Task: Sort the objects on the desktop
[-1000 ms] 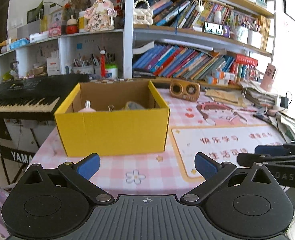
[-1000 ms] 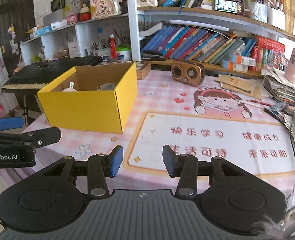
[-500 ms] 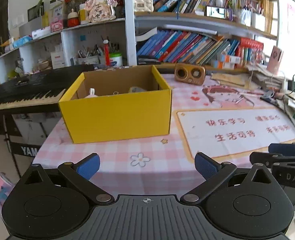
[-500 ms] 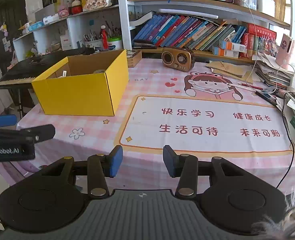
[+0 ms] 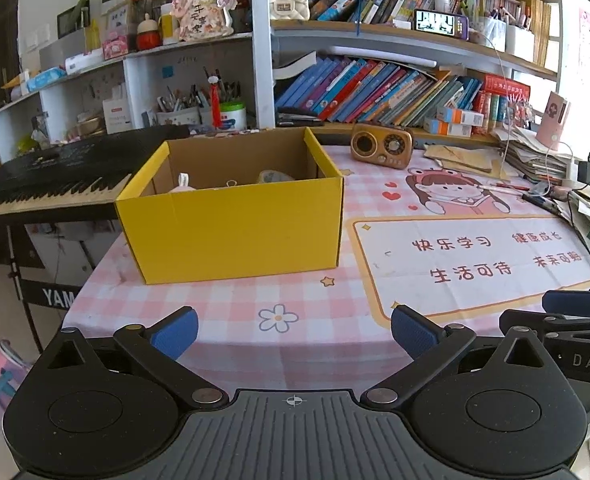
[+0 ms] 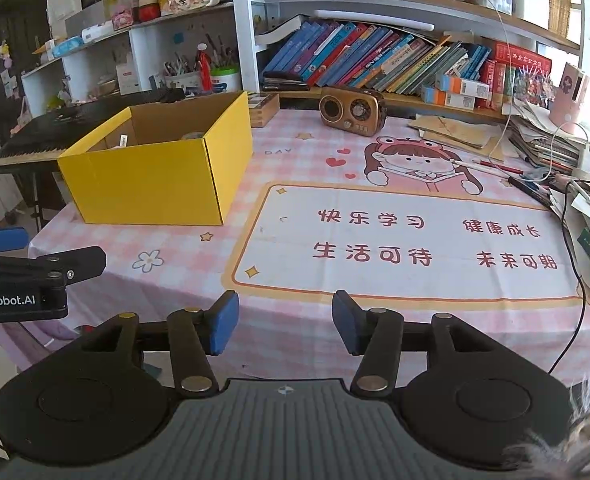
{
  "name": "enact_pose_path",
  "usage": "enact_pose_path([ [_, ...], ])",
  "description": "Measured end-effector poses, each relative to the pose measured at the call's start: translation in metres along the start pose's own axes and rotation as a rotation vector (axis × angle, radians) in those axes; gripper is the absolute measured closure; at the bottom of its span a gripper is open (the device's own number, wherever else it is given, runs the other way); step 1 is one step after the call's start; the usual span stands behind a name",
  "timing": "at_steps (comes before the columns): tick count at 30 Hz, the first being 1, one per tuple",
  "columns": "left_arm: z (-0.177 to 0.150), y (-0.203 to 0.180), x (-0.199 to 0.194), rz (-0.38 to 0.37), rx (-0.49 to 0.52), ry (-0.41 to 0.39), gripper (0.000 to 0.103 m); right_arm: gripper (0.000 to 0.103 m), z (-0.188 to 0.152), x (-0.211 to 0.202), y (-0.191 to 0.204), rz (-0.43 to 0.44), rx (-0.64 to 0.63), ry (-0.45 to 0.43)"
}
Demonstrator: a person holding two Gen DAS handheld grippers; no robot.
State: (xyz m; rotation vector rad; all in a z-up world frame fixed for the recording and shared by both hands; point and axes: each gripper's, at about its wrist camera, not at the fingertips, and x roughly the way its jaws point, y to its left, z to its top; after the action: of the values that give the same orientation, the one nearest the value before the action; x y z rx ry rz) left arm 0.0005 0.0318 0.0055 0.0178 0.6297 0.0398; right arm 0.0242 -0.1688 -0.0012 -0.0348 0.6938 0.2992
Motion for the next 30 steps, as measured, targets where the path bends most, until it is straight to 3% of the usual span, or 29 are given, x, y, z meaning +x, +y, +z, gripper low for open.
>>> enact_pose_path([
  [17,0.001,-0.011,0.005,-0.015,0.006,0.022,0.0,0.047,-0.001,0.002,-0.006,0.003,0.003,0.008],
  [25,0.001,-0.014,0.007,-0.022,0.001,0.038,0.0,0.037,-0.002,0.004,-0.008,0.008,0.004,0.013],
  [30,-0.001,-0.012,0.008,-0.026,-0.028,0.041,0.0,0.022,-0.001,0.007,-0.011,0.014,0.005,0.022],
])
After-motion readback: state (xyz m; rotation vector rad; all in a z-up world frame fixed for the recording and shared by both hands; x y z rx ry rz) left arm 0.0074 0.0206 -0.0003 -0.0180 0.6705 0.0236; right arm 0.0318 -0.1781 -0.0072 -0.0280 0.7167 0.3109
